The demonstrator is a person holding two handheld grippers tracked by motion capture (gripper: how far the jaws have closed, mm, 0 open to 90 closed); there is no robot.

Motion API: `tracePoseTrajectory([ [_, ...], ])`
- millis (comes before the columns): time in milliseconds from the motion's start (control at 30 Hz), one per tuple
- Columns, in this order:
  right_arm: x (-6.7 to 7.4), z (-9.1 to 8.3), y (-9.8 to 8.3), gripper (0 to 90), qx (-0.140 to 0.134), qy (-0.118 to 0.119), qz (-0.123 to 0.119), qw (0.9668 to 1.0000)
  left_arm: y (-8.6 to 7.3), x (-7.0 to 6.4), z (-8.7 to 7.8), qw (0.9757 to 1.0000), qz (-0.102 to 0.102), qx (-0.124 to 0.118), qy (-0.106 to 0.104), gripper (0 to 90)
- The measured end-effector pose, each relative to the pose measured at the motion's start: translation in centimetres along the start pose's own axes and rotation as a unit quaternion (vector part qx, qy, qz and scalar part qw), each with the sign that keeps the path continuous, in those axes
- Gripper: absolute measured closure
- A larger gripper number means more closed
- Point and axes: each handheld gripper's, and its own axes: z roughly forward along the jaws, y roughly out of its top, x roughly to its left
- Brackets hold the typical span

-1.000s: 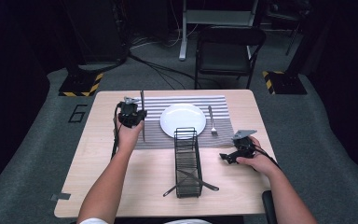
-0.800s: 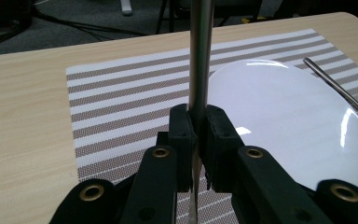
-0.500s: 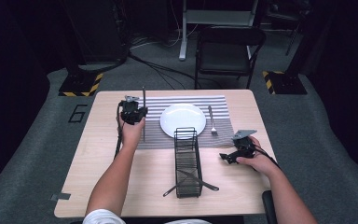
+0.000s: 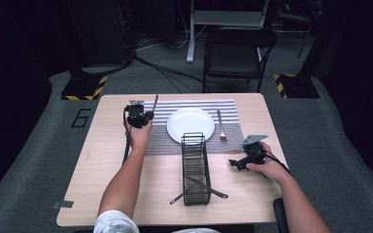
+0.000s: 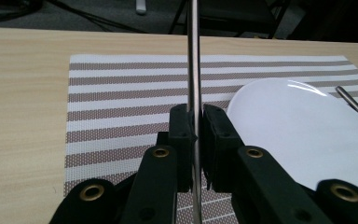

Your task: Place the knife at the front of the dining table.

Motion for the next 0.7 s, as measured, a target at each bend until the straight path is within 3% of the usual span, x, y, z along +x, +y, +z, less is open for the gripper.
tracePoseTrajectory([
  [233,0.0,0.0,0.0,0.0,0.000,0.000,0.000,1.0000,-0.2,0.1,0.7,0.9997,-0.013,0.000,0.021,82.7],
  [433,0.0,0.0,0.0,0.0,0.000,0.000,0.000,1.0000,-0.6,0.6,1.8,0.9984,-0.047,0.001,0.033,82.7],
  [700,0.0,0.0,0.0,0.0,0.000,0.000,0.000,1.0000,-1.6,0.9,3.5,0.9964,-0.071,0.012,0.044,82.7],
])
